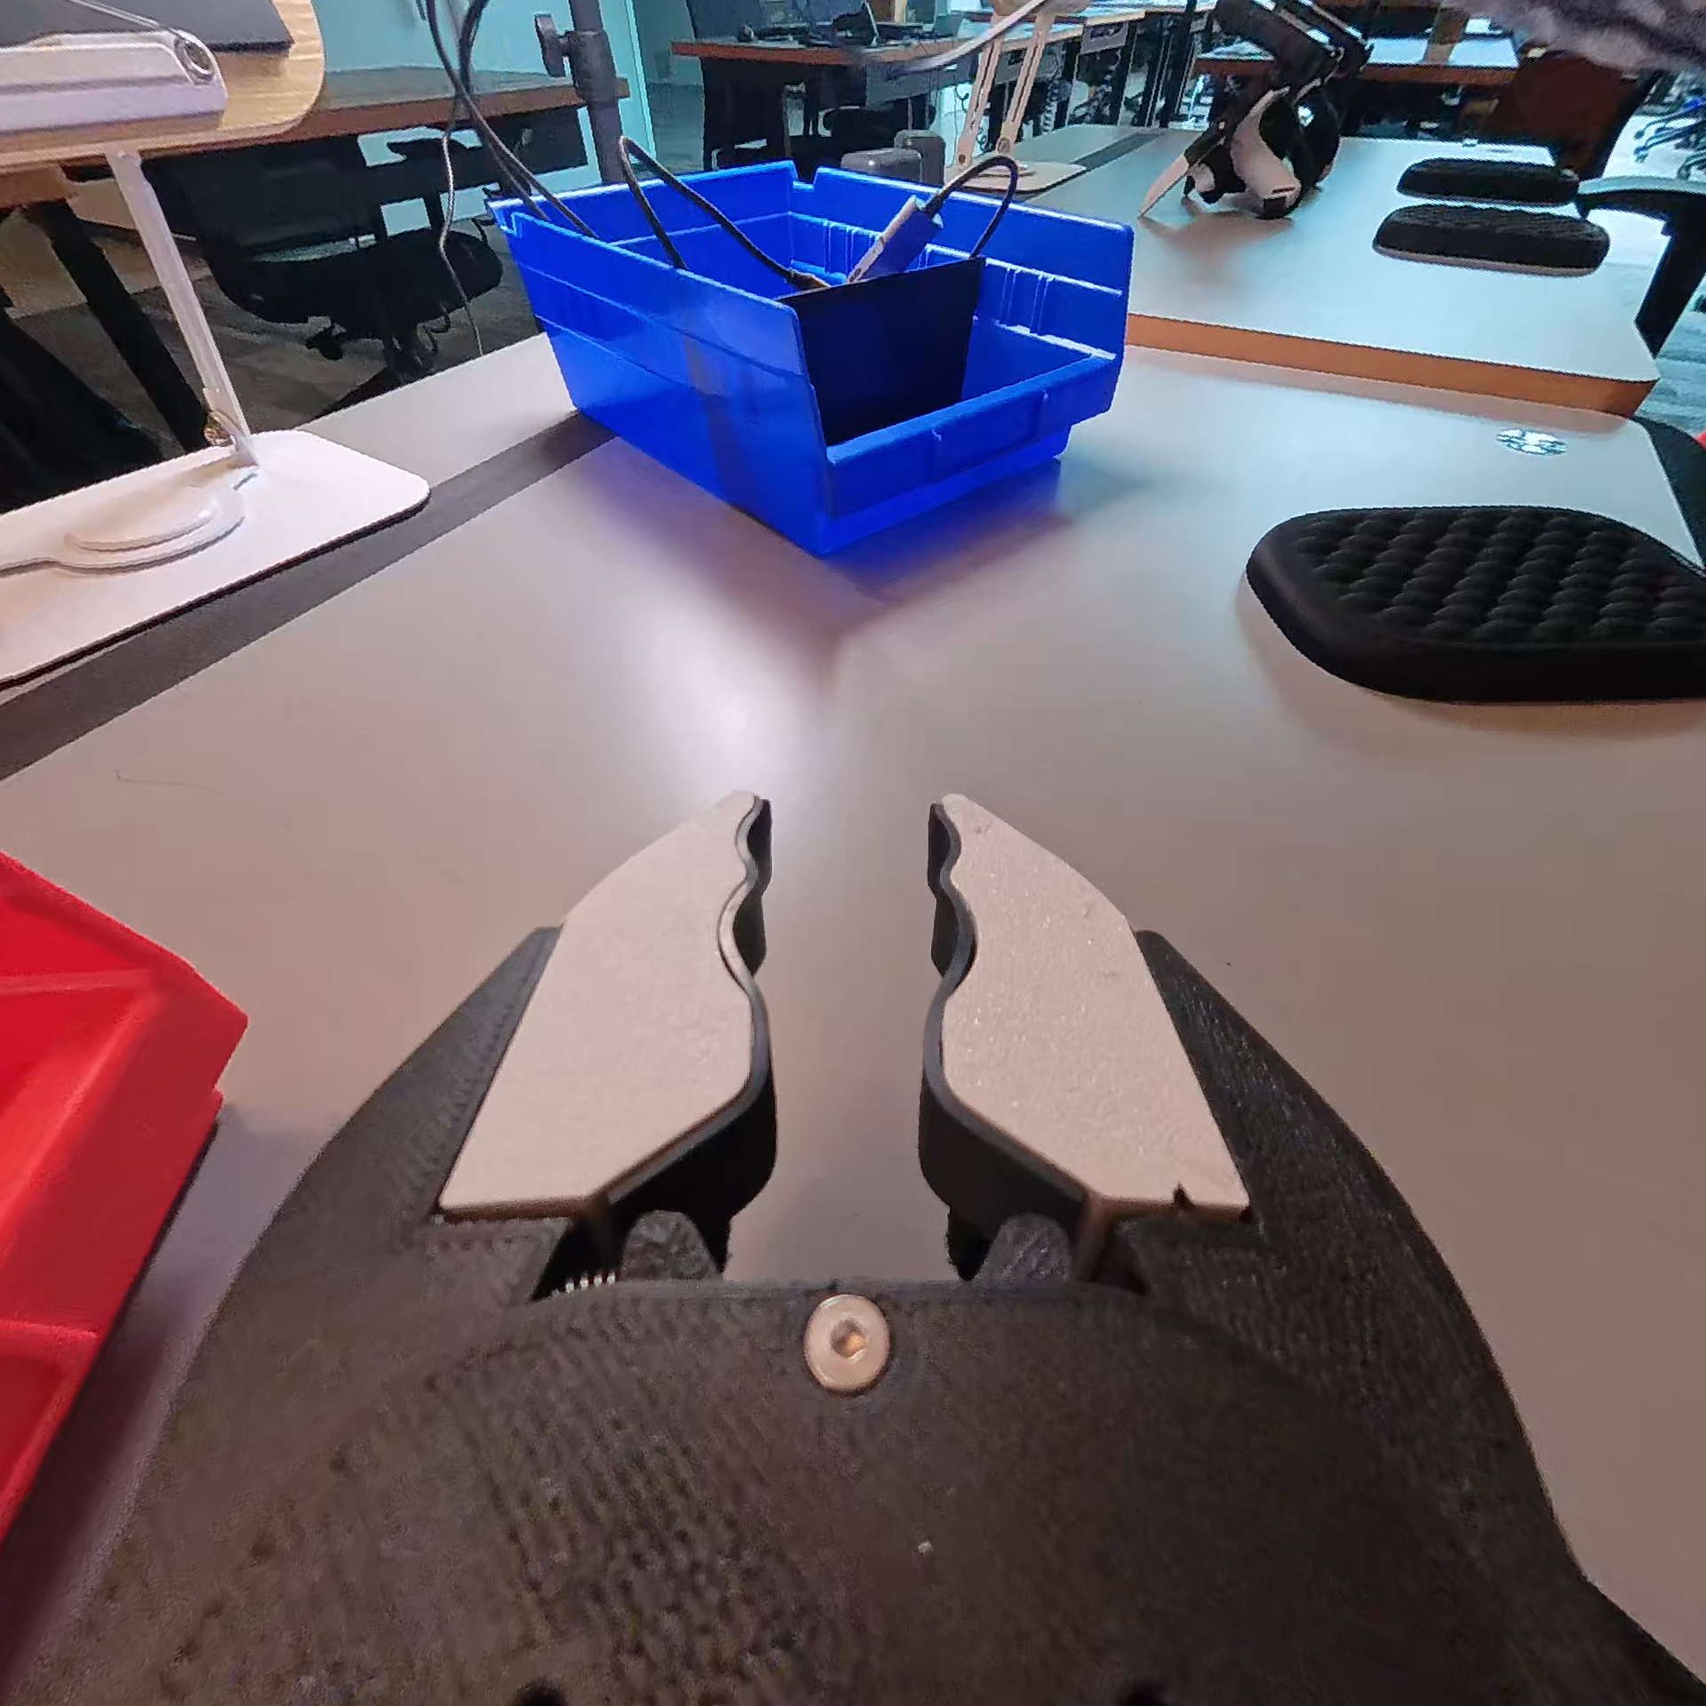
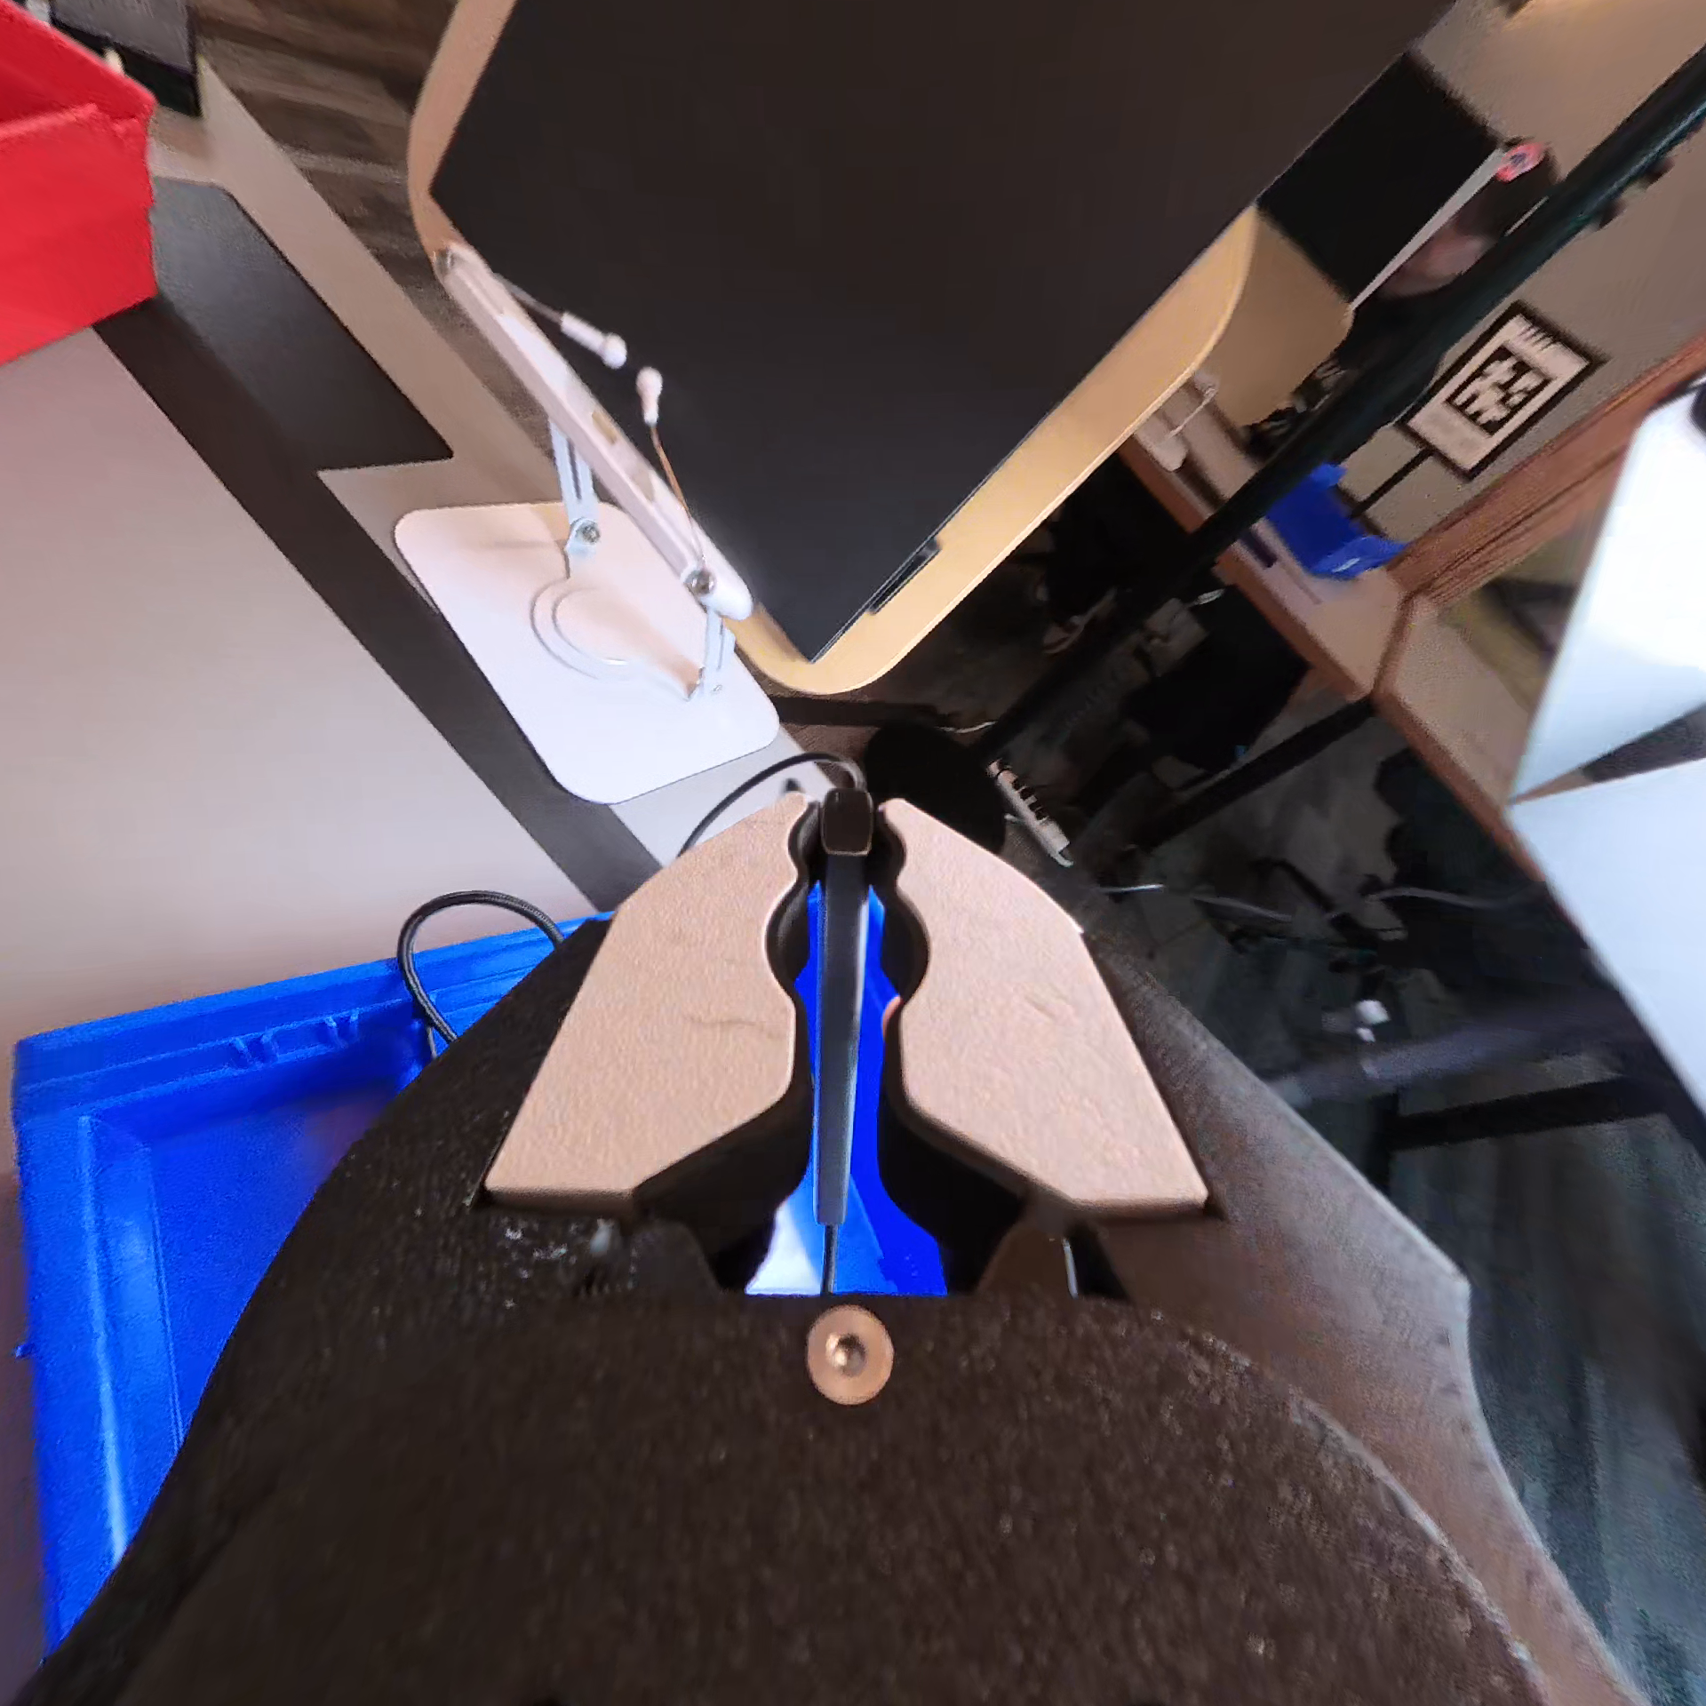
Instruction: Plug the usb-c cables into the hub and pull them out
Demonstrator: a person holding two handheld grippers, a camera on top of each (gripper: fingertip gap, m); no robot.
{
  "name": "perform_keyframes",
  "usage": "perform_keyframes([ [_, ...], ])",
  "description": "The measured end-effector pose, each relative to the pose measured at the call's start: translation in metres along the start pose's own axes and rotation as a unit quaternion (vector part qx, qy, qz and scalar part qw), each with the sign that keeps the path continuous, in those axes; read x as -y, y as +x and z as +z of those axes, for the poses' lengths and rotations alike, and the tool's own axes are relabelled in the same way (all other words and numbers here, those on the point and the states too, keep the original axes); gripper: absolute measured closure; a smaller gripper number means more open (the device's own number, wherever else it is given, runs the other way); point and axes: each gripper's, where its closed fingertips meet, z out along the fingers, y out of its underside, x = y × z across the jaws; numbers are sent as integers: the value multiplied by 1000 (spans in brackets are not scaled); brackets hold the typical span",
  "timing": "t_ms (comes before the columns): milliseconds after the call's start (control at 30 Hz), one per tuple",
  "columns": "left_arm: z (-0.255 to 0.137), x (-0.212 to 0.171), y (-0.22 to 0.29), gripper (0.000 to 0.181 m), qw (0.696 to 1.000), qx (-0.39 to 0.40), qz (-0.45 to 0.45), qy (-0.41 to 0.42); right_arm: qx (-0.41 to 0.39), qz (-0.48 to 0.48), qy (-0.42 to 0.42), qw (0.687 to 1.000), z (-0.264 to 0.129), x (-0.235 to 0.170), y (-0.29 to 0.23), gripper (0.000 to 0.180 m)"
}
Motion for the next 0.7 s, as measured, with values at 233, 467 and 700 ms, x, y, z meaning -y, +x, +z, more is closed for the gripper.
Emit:
perform_keyframes([
  [233, 0, -1, -3, 148, 1000, 1, -7, 0, 61, 30, -119, 991, 54, -87, -25, 169],
  [467, 2, -4, -3, 148, 1000, -1, -10, -5, 56, 26, -242, 968, 52, -137, -22, 165],
  [700, 1, -3, -4, 147, 1000, 4, -8, -6, -96, 32, -389, 916, 13, -160, 37, 157],
])
